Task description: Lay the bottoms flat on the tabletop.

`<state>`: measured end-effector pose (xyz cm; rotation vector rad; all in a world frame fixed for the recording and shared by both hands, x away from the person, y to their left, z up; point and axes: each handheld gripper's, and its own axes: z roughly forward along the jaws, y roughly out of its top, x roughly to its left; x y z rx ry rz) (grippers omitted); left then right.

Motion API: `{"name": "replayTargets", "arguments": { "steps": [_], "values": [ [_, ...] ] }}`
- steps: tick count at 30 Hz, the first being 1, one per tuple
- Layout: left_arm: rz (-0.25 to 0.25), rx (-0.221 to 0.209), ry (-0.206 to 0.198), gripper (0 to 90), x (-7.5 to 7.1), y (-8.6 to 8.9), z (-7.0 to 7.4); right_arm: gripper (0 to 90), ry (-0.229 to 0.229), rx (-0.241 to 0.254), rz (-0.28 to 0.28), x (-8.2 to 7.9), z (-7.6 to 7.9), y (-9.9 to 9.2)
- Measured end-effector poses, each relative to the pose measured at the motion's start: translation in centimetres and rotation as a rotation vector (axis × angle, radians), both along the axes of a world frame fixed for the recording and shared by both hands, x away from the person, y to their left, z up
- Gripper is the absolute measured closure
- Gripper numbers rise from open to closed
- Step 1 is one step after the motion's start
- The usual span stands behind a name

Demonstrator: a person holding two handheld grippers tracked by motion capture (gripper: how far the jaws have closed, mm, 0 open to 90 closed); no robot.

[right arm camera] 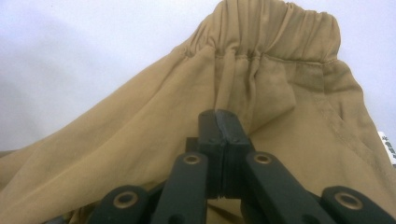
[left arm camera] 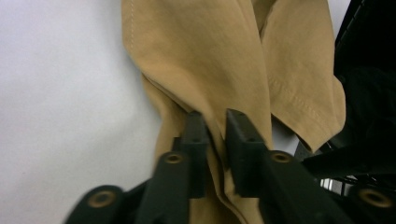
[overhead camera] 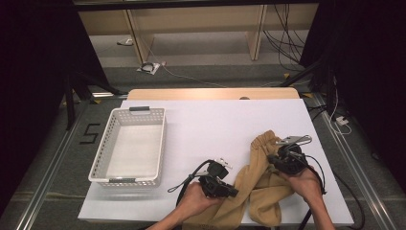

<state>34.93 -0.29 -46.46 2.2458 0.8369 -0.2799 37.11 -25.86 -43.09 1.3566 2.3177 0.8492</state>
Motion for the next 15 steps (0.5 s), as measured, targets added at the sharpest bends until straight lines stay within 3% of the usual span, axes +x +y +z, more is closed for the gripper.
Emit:
{"name": "replayTargets", "arguments": {
  "steps": [6, 15],
  "values": [
    [0.035, -0.033, -0.042, 87.1, 0.5, 1.1, 0.8, 87.0, -0.023, 0.011, 0.007, 0.0, 0.2, 0.0],
    [0.167, -0.059, -0.108, 87.5, 2.4, 5.0, 2.4, 71.4, -0.048, 0.038, -0.039, -0.2, 1.1, -1.2]
  ]
}}
